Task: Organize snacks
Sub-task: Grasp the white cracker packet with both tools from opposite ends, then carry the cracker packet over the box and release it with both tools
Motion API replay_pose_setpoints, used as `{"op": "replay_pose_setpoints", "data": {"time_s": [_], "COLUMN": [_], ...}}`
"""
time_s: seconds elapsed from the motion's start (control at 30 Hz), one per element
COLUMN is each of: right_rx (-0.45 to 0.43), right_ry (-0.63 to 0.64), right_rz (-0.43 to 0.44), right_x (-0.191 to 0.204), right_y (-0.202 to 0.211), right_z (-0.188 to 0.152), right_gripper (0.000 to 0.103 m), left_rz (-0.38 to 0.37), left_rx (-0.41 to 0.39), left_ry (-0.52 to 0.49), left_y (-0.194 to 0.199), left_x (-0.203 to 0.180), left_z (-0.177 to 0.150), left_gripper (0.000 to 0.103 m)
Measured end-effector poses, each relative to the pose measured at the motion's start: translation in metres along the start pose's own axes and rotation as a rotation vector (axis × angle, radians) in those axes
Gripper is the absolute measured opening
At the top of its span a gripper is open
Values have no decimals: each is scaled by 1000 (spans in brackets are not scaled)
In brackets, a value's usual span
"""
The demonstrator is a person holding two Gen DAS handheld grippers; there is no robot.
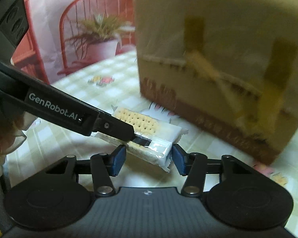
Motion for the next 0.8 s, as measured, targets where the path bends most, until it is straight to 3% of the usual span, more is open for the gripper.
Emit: {"op": "replay_pose_setpoints", "data": {"time_s": [0.27, 0.43, 0.6, 0.8], "right_rx": [-142, -221, -242, -212], "right_ry": [57, 76, 86, 64], "right_rz": [-96, -145, -170, -159], "right_x": [-5, -15, -42, -87], "right_y": [57, 84, 89, 66], "right_z": [58, 102, 146, 181], "right_gripper": [54, 54, 54, 54], "left_rz": [-41, -76, -93, -89], "left_rx": [-176, -255, -275, -239], "left_ry": [-74, -69, -80, -76], "left_y": [50, 69, 60, 26], "left_x": [-38, -54, -66, -61], "left_z": [55, 103, 151, 194], "left_gripper": [47, 47, 47, 47]}}
Point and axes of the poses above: each gripper's, at about its wrist camera, not at the fingertips, and y roughly against the way its jaws point, x to its left, z to its top, the point moved 8 cm from there along -y, roughly the way its jaws point, and after that the axes turned 1 degree about z, right-handed, at the moved point
